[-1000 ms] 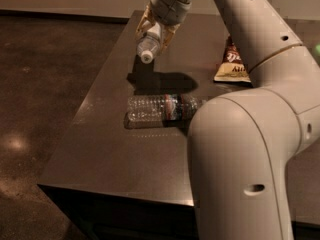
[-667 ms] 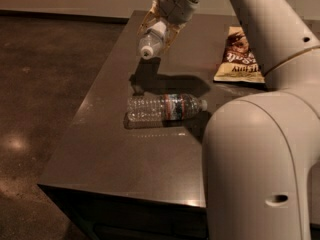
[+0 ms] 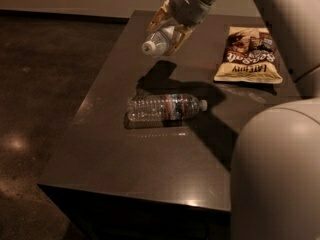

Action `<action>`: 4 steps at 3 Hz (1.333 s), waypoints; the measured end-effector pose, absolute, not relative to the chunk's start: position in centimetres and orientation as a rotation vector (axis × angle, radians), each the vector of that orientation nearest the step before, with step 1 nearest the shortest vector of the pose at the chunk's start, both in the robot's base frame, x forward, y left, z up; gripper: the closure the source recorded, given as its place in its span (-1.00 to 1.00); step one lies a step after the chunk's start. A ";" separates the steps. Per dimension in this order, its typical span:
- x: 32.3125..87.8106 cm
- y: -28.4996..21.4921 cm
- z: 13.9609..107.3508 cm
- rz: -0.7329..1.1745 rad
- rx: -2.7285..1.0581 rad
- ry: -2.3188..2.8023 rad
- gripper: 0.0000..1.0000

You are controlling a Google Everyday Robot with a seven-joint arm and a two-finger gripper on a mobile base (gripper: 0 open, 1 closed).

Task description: Place blue plastic bottle upright

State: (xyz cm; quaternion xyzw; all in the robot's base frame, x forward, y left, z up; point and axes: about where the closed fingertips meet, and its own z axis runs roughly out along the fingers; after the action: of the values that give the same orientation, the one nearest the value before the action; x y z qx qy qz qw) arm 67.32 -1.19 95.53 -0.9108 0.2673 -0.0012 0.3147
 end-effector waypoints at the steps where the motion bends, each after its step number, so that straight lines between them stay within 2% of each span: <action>1: 66.7 -3.1 95.9 -0.019 -2.297 0.919 1.00; 2: 66.2 -4.5 96.2 -0.028 -2.160 1.094 1.00; 4: 66.0 -4.4 96.6 -0.076 -2.146 1.125 1.00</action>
Offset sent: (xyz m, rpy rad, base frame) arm -0.0201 -0.0562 0.0121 0.2208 0.0806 -0.5374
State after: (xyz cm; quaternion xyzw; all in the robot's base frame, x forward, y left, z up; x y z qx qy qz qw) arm 65.99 -4.43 96.56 -0.8290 0.4344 -0.0295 0.3510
